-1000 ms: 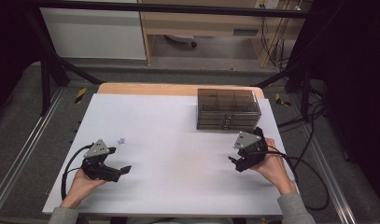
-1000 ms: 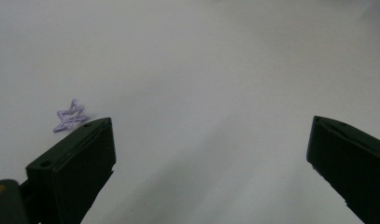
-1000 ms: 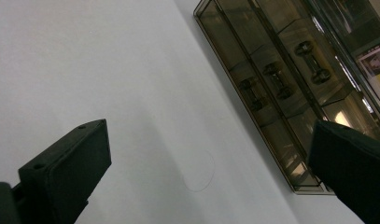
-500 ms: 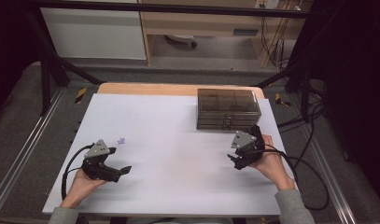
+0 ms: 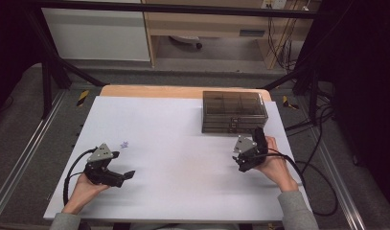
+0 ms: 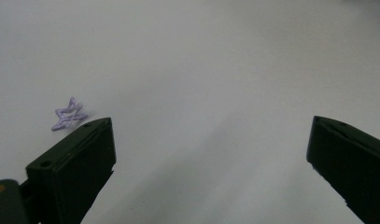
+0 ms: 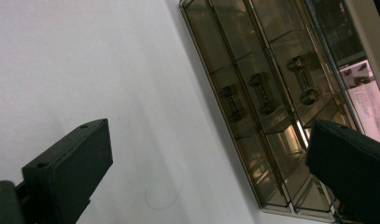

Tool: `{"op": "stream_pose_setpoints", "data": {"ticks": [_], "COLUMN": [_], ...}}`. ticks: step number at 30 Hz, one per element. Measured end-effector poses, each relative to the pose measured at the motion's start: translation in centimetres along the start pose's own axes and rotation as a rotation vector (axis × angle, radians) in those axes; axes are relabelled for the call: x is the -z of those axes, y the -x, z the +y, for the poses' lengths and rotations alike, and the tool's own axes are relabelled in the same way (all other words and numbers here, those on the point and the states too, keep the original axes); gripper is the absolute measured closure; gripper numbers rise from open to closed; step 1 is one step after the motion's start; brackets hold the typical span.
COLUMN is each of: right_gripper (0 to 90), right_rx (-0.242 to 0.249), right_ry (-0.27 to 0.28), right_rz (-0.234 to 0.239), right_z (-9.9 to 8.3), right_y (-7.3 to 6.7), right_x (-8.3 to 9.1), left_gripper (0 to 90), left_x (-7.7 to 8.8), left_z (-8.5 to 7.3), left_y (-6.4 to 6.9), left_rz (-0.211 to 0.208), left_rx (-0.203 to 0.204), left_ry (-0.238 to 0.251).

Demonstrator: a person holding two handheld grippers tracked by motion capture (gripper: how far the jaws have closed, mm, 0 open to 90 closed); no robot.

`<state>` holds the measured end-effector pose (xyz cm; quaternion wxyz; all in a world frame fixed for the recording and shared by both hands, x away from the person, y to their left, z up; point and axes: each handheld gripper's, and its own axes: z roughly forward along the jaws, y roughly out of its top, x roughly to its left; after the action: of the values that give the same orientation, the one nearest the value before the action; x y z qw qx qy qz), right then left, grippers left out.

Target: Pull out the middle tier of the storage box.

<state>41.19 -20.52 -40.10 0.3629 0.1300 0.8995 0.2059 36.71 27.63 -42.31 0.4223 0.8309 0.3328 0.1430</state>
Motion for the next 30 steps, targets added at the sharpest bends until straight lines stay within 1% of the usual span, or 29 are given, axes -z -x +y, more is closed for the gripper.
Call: {"op": "stream_pose_setpoints", "data": {"ticks": [8, 12, 15, 18, 21, 22, 24, 26, 27, 28, 30], "right_gripper": [2.0, 2.5, 2.9, 3.2, 3.6, 4.0, 4.2, 4.4, 4.4, 4.5, 4.7], "right_rx": [0.044, 0.063, 0.076, 0.078, 0.093, 0.107, 0.109, 0.126, 0.128, 0.142, 0.150], "right_ry": [-0.015, -0.009, -0.009, -0.008, -0.014, -0.017, -0.015, -0.014, -0.017, -0.016, -0.016], "right_rz": [-0.025, -0.037, -0.043, -0.052, -0.058, -0.067, -0.068, -0.076, -0.083, -0.088, -0.091], "right_z": [0.3, 0.5, 0.6, 0.6, 0.7, 0.8, 0.8, 1.0, 1.0, 1.1, 1.2], "right_y": [0.0, -0.1, -0.1, -0.1, 0.0, 0.1, 0.1, 0.1, 0.0, 0.0, -0.1], "right_x": [-0.8, -1.0, -1.2, -1.3, -1.5, -1.6, -1.6, -1.8, -1.9, -2.0, -2.1], "left_gripper": [0.8, 0.8, 0.8, 0.8, 0.8, 0.8, 0.8, 0.8, 0.8, 0.8, 0.8], "left_x": [0.0, -0.1, -0.1, -0.1, -0.1, -0.1, -0.1, -0.1, -0.1, -0.1, -0.1], "left_z": [0.0, 0.0, 0.0, 0.0, 0.0, 0.0, 0.0, 0.0, 0.0, 0.0, 0.0], "left_y": [0.0, 0.0, 0.0, 0.0, 0.0, 0.0, 0.0, 0.0, 0.0, 0.0, 0.0], "left_rz": [-0.001, -0.002, -0.001, -0.002, -0.001, -0.002, -0.002, -0.002, -0.002, -0.002, -0.001], "left_rx": [-0.001, -0.002, -0.002, -0.002, -0.003, -0.004, -0.005, -0.005, -0.006, -0.006, -0.007], "left_ry": [-0.002, -0.003, -0.004, -0.003, -0.005, -0.004, -0.004, -0.004, -0.005, -0.005, -0.005]}}
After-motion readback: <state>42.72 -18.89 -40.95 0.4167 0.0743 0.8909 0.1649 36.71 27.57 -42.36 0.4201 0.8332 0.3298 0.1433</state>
